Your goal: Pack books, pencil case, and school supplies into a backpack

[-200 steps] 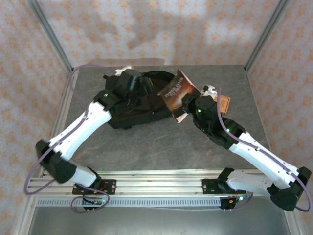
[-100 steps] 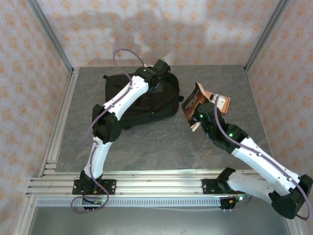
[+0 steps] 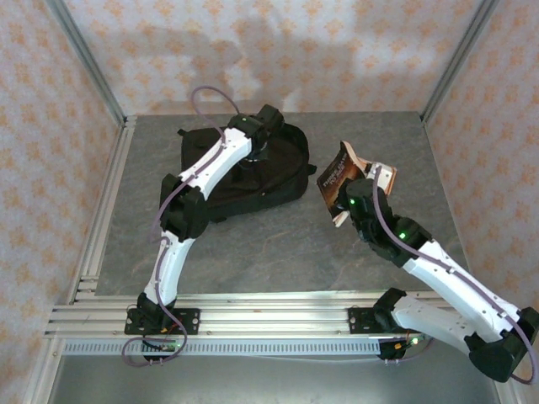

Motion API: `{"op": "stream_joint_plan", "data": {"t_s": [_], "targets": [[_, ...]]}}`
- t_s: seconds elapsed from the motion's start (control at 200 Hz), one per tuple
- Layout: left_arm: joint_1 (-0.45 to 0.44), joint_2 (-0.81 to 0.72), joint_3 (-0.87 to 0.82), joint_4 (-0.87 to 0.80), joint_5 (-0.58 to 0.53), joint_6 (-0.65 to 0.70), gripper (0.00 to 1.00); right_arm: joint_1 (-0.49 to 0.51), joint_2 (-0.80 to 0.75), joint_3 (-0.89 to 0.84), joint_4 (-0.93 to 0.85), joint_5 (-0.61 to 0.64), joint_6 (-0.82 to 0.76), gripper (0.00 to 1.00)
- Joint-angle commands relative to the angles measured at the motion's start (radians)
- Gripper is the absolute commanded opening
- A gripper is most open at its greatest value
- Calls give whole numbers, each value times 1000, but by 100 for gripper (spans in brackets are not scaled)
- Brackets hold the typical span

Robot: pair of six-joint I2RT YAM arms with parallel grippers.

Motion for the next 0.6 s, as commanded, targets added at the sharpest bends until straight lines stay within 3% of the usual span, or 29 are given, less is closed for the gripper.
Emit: {"op": "stream_joint_plan", "data": {"t_s": [0.0, 0.175, 0.385, 0.595], "targets": [[15, 22, -34, 21, 21, 16, 72, -8, -28, 14, 65, 45, -34, 0], [15, 36, -37, 54, 82, 34, 48, -8, -24, 17, 59, 21, -29, 0], [18, 4, -60, 43, 73, 61, 1, -8, -30, 35, 46, 24, -47, 0], [17, -152, -142, 85, 77, 133, 0, -11, -6, 76, 47, 10, -100, 0]]}}
